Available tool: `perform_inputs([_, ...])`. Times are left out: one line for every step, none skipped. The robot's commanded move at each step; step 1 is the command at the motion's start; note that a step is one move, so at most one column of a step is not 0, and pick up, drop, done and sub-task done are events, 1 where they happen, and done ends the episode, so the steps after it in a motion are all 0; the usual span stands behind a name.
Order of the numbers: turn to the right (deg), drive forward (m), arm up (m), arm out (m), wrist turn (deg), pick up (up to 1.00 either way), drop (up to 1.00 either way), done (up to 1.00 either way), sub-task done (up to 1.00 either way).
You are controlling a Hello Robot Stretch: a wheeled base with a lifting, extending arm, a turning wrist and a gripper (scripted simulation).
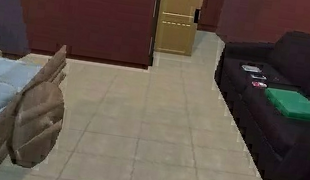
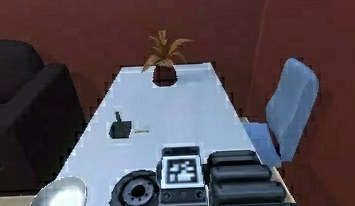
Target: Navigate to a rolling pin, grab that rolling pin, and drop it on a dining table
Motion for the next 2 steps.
perform_inputs([-3.0,0.0,0.0,0.0,0.0,0.0,0.0,0.0,0.0])
perform_inputs([24.0,0.0,0.0,0.0,0.0,0.0,0.0,0.0,0.0])
